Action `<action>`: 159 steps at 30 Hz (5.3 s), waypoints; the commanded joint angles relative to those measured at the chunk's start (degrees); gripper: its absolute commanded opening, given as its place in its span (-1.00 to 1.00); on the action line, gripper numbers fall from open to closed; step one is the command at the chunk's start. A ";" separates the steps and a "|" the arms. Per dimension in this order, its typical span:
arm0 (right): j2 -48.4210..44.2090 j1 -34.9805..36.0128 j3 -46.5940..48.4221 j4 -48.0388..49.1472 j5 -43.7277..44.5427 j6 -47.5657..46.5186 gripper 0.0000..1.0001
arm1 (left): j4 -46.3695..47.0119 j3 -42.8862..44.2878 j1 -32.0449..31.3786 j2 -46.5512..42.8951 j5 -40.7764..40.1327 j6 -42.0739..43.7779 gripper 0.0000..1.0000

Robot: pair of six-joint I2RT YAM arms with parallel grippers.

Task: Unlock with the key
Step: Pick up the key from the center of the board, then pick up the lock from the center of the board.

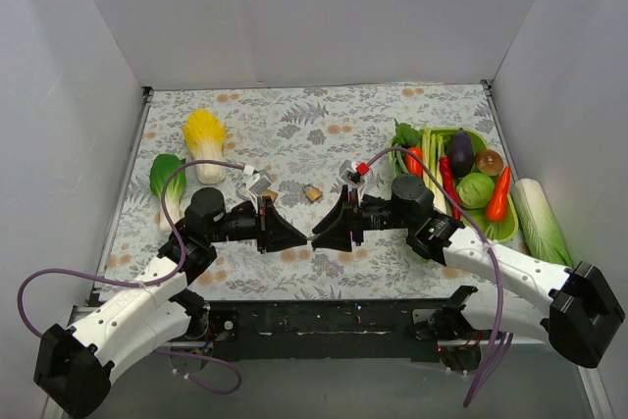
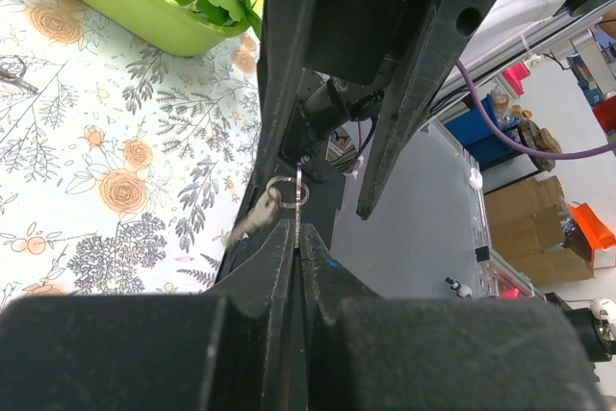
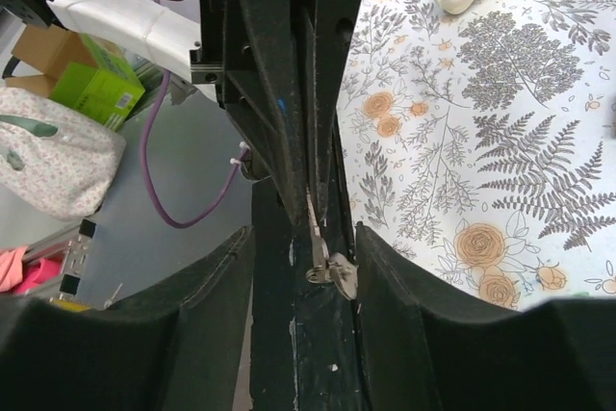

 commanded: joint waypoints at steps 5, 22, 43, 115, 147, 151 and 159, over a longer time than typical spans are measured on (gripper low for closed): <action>1.17 0.90 2.81 1.87 -2.42 -0.44 -0.14 | -1.44 2.09 0.41 -0.58 -0.34 1.88 -1.00; 2.40 1.25 1.94 3.89 -2.51 0.44 -0.94 | -3.02 2.00 0.76 -2.25 -1.84 2.40 -1.00; -2.16 -0.50 -3.78 2.13 10.50 0.00 -0.97 | -9.70 2.00 0.93 -8.23 -35.55 -2.34 0.96; -12.36 -7.01 -6.77 -4.72 14.45 -0.97 -0.97 | -28.42 32.50 15.70 51.45 -64.93 -7.00 0.96; -18.43 -7.01 -9.93 -2.17 11.38 0.61 -0.97 | -47.49 40.41 5.24 56.45 -73.82 -27.30 0.53; -18.95 -7.01 -10.28 -2.08 11.29 0.70 -0.97 | -48.11 40.32 5.24 57.60 -73.91 -27.83 0.50; -19.92 -7.09 -10.90 -2.26 11.55 1.23 -0.97 | -44.51 37.77 5.24 58.21 -71.98 -27.05 0.37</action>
